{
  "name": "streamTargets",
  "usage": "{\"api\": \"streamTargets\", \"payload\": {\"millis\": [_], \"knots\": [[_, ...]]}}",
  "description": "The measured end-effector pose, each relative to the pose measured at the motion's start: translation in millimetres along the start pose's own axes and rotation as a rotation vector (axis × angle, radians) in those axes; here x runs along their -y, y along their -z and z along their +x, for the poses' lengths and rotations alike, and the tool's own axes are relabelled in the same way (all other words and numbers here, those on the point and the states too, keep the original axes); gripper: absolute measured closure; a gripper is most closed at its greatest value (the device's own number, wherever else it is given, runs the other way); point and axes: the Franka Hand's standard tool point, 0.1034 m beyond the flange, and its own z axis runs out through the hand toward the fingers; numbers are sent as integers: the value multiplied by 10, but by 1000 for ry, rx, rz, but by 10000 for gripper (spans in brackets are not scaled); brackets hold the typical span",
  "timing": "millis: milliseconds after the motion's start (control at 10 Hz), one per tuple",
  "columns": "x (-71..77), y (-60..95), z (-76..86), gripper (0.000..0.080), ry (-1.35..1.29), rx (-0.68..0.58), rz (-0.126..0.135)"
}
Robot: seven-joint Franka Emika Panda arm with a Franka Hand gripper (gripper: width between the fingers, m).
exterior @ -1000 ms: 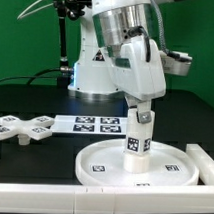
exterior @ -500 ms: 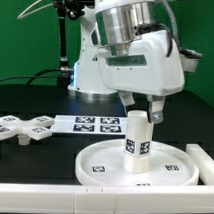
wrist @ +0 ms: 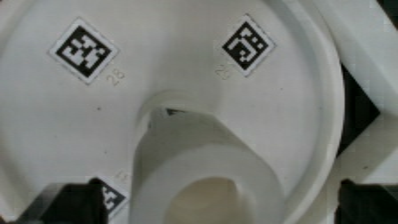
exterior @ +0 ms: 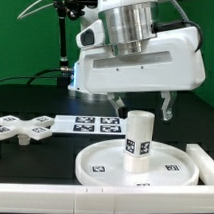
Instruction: Assemble round table
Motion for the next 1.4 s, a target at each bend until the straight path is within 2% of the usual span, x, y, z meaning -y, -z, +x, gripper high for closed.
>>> {"api": "streamTargets", "payload": {"millis": [100,200,300,800,1000,1200,1400], "knots": [[27,-5,4,151,122,-8,-21],[44,-17,11,151,223,-10,-31],[7,-28,54,151,372,-8,-33],[-11,-31,64,151,664,-3,-37],[38,-43,32,151,848,-6,-64],[66,-54,-2,151,1007,1,-70],[95,-50,-4,151,1218,7,-89]]}}
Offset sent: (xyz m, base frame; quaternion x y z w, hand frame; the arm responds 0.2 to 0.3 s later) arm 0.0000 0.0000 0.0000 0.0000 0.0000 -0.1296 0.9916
